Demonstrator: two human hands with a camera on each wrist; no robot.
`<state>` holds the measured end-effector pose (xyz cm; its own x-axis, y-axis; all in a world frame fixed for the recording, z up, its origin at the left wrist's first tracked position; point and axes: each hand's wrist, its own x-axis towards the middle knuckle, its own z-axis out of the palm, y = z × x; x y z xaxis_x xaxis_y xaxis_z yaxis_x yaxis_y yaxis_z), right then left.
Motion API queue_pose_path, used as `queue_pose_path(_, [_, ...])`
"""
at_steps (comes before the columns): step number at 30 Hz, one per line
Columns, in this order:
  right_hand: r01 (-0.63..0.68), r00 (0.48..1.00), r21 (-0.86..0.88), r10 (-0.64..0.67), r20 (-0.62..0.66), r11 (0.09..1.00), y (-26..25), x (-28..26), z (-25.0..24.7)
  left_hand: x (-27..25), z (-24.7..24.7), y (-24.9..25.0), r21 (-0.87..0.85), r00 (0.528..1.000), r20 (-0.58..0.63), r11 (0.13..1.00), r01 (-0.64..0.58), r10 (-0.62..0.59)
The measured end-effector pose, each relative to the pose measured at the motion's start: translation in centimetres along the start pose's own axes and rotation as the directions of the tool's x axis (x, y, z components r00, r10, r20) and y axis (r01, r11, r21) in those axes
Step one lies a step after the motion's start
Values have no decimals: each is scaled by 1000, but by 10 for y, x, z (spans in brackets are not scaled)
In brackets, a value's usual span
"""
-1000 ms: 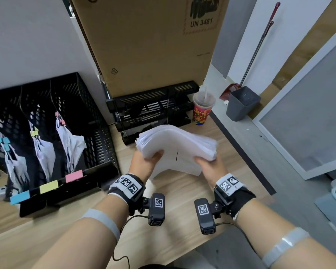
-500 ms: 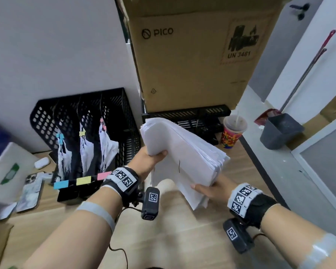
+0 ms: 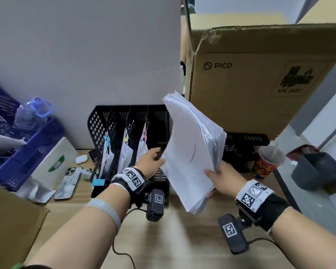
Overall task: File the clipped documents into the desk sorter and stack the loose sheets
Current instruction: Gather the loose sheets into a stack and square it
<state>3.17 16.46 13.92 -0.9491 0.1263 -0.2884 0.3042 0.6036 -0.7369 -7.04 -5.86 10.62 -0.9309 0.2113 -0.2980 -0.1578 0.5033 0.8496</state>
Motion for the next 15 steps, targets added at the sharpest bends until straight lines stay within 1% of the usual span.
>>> queue_pose_path(2, [2, 1000, -49, -2, -7, 999, -18, 1, 8, 6, -9, -12, 37, 1000, -17, 999, -12, 13])
queue_pose_path(6, [-29, 999, -65, 28, -17, 997, -50, 10, 30, 19, -34, -21, 1, 1000, -3, 1000, -24, 24])
queue_pose_path(9, [-80, 997, -5, 80, 2, 997, -71, 20, 53, 33, -55, -32, -17, 998, 11, 998, -68, 68])
queue_pose_path(10, [-96, 995, -30, 96, 1, 995, -76, 25, 61, 36, -61, -34, -23, 996, 18, 996, -82, 82])
queue_pose_path(12, [-121, 993, -73, 120, -16, 990, -85, 34, 74, 39, -68, -38, -59, 994, 35, 993, -98, 100])
queue_pose_path(15, [-163, 986, -78, 160, -50, 984, -98, 51, 90, 43, -74, -44, -124, 991, 66, 986, -109, 118])
